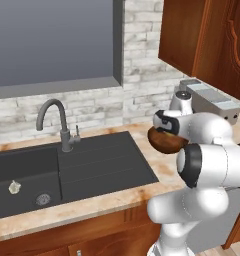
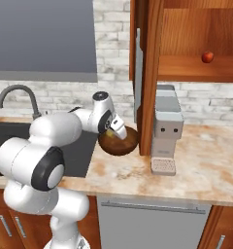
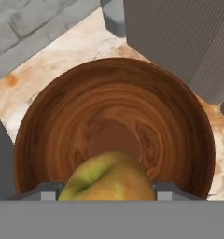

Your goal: Pick the apples from the cabinet and place them in one bowl. Pick the garlic from the sink and place it in the other bowl.

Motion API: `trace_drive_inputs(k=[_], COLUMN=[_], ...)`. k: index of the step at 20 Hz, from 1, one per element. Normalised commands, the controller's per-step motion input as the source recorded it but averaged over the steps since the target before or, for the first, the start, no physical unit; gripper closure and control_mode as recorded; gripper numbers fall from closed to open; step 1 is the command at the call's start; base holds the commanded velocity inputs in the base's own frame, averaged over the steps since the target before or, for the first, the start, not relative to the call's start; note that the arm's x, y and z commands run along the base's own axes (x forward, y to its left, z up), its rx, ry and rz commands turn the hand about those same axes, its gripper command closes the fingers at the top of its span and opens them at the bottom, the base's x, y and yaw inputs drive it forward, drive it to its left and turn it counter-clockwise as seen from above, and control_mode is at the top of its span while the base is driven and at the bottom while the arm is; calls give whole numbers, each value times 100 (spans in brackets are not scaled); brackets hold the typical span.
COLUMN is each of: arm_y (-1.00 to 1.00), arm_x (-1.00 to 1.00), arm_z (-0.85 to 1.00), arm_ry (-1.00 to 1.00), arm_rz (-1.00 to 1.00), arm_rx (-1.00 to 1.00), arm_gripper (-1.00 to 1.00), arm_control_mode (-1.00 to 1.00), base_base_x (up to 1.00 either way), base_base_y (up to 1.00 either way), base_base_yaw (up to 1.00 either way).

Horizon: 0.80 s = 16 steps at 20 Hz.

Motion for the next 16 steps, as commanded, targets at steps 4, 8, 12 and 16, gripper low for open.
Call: trace_drive_inputs(k=[4,8,12,16], arm_y=[-21,-4,0,0], arm_x=[17,19,17,8], arm_z=[-25,-12,-3,0], arm_ry=[0,0,0,2], arm_rz=[0,0,0,-2], arm_rx=[8,0,0,0], arm_gripper=[100,-100,-100,-100], arm_control_mode=[-100,-100,-100,-100], base_base_x=[0,0,0,0], base_base_y=[0,0,0,0], base_base_yaw=[0,0,0,0])
